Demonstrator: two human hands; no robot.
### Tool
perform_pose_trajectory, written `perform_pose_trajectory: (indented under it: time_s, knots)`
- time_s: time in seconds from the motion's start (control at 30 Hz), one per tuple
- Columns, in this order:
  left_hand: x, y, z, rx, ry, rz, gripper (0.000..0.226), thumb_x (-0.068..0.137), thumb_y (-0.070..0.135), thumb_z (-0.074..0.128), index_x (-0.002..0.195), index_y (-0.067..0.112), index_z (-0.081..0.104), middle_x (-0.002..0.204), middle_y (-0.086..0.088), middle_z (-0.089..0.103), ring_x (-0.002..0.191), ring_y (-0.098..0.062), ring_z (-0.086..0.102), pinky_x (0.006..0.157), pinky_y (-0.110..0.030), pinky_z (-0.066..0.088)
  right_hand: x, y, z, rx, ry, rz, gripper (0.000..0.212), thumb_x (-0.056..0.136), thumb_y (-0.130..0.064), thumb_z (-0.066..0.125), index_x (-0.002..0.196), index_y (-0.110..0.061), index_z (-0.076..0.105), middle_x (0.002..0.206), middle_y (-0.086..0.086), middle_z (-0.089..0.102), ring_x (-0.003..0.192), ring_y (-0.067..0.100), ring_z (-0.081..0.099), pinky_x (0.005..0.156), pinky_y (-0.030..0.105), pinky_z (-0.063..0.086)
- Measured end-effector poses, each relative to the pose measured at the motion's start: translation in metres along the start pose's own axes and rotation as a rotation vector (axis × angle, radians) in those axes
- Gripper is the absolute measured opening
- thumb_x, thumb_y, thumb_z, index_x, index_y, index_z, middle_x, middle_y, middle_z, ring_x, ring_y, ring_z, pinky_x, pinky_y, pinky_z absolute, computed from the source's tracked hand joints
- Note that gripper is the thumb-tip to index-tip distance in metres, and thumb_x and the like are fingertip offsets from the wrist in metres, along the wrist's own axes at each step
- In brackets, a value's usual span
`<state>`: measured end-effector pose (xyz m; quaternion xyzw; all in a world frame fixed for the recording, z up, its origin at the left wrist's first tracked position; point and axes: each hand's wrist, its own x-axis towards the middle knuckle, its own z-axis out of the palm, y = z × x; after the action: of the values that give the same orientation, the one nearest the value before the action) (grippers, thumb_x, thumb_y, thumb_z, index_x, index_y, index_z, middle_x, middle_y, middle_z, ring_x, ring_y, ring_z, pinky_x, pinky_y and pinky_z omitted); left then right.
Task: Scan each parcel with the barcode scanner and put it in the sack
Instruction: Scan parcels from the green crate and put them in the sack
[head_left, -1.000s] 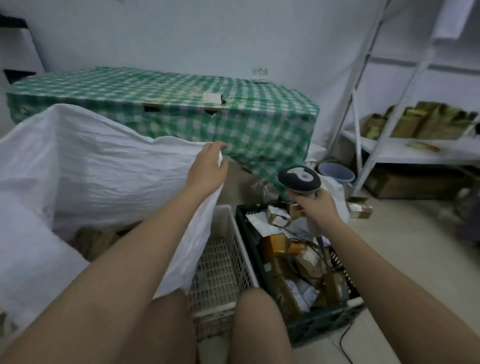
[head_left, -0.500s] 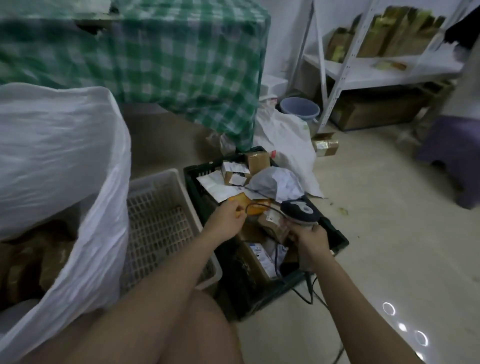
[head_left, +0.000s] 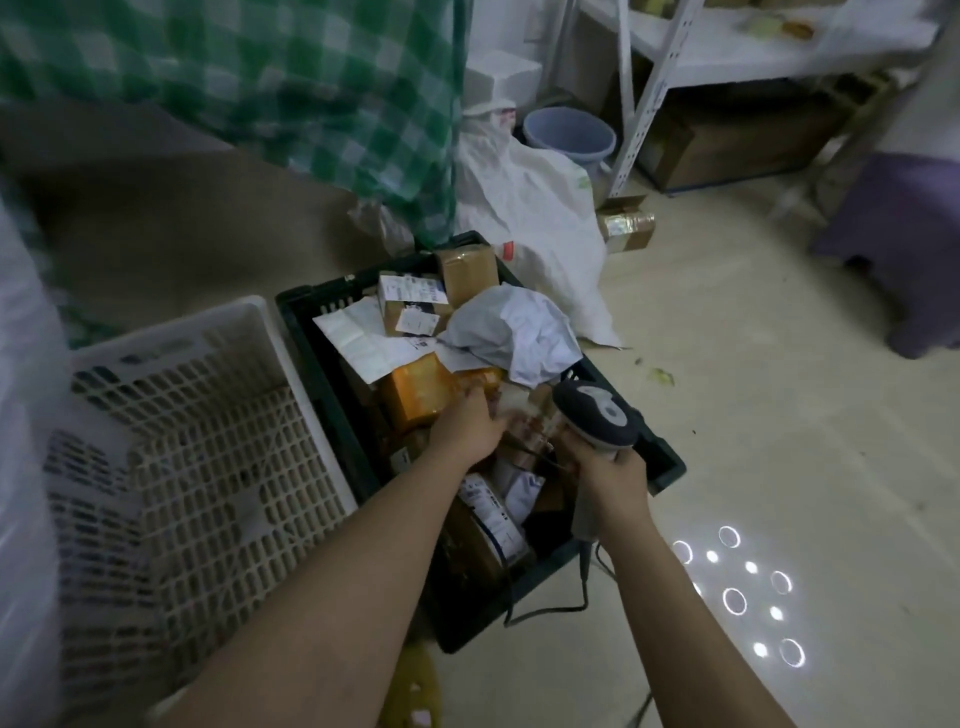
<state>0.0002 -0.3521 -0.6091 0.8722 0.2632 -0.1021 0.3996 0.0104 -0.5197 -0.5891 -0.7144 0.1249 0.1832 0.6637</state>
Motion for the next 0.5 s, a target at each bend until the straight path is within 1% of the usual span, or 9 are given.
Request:
perform_pose_trajectory:
  time_s: [0.07,0.1,0.17,0.23,0.33,0.37,0.43,0.47,0.5]
  knots:
    - [0.001,0.000,0.009,0.041,-0.047,0.001,0.070,0.081,0.060,0.062,0.133,0.015,0.045,0.132,-0.007,0.055,0.115,-0.027,0.055,0.093,-0.040,0.049,0.001,-0.003,0.000,-0.034,0.015,-0.006,0.021,0.085,-0.016,0.070,0.103,-0.008,0.066,0.084,0.000,0.067,0.075,0.011,0.062,0.063,0.019,0.050]
    - [0.001,0.002,0.015,0.081,-0.035,-0.008,0.075,0.077,0.063,0.064,0.133,0.017,0.044,0.132,-0.007,0.054,0.115,-0.028,0.055,0.092,-0.042,0.049,0.000,-0.004,0.001,-0.048,0.014,-0.015,0.022,0.085,-0.017,0.069,0.101,-0.002,0.066,0.079,0.001,0.065,0.066,0.009,0.059,0.054,0.014,0.047]
    - [-0.001,0.006,0.024,0.098,0.029,-0.064,0.074,0.077,0.055,0.069,0.133,0.016,0.040,0.133,-0.009,0.050,0.119,-0.030,0.051,0.092,-0.043,0.048,0.000,-0.005,0.002,-0.063,0.021,-0.029,0.024,0.086,-0.018,0.068,0.098,0.003,0.066,0.075,0.003,0.063,0.061,0.009,0.057,0.048,0.012,0.045]
    - [-0.004,0.009,0.028,0.040,0.085,-0.123,0.078,0.076,0.046,0.075,0.135,0.015,0.034,0.136,-0.010,0.047,0.123,-0.030,0.047,0.094,-0.042,0.046,-0.001,-0.006,0.001,-0.047,0.020,-0.006,0.015,0.086,-0.014,0.069,0.099,-0.007,0.066,0.080,0.001,0.065,0.070,0.010,0.059,0.058,0.019,0.048]
    - [-0.014,0.006,0.018,-0.028,0.109,-0.163,0.093,0.072,0.047,0.078,0.142,0.015,0.026,0.139,-0.009,0.043,0.125,-0.030,0.045,0.096,-0.041,0.043,-0.005,-0.004,-0.002,-0.036,0.015,-0.004,0.008,0.085,-0.014,0.070,0.089,-0.018,0.065,0.086,0.002,0.068,0.082,0.017,0.061,0.078,0.034,0.049]
    - [-0.019,0.003,0.010,-0.035,0.109,-0.166,0.095,0.071,0.048,0.078,0.142,0.015,0.026,0.138,-0.008,0.043,0.125,-0.030,0.046,0.095,-0.040,0.042,-0.008,-0.002,-0.001,-0.032,0.014,-0.017,0.011,0.084,-0.016,0.071,0.095,-0.015,0.067,0.089,0.004,0.068,0.085,0.020,0.062,0.080,0.036,0.049]
    - [-0.028,-0.012,-0.006,-0.084,0.094,-0.169,0.092,0.068,0.048,0.078,0.140,0.015,0.030,0.134,-0.006,0.046,0.120,-0.029,0.049,0.095,-0.039,0.045,-0.019,-0.002,0.003,-0.002,0.017,-0.031,0.033,0.084,-0.017,0.072,0.113,-0.005,0.064,0.099,0.009,0.067,0.091,0.022,0.060,0.081,0.035,0.049]
    - [-0.034,-0.018,-0.015,-0.113,0.092,-0.164,0.091,0.065,0.050,0.077,0.138,0.016,0.034,0.131,-0.003,0.048,0.117,-0.027,0.051,0.094,-0.040,0.047,-0.025,-0.004,0.006,0.018,0.018,-0.028,0.036,0.084,-0.015,0.071,0.117,-0.003,0.062,0.101,0.009,0.066,0.094,0.022,0.060,0.081,0.033,0.050]
    - [-0.042,-0.023,-0.026,-0.138,0.100,-0.148,0.089,0.060,0.053,0.076,0.134,0.019,0.040,0.127,-0.001,0.052,0.111,-0.023,0.055,0.092,-0.040,0.049,-0.031,-0.006,0.009,0.032,0.007,-0.022,0.034,0.085,-0.012,0.070,0.117,-0.005,0.061,0.101,0.007,0.066,0.094,0.021,0.060,0.079,0.029,0.051]
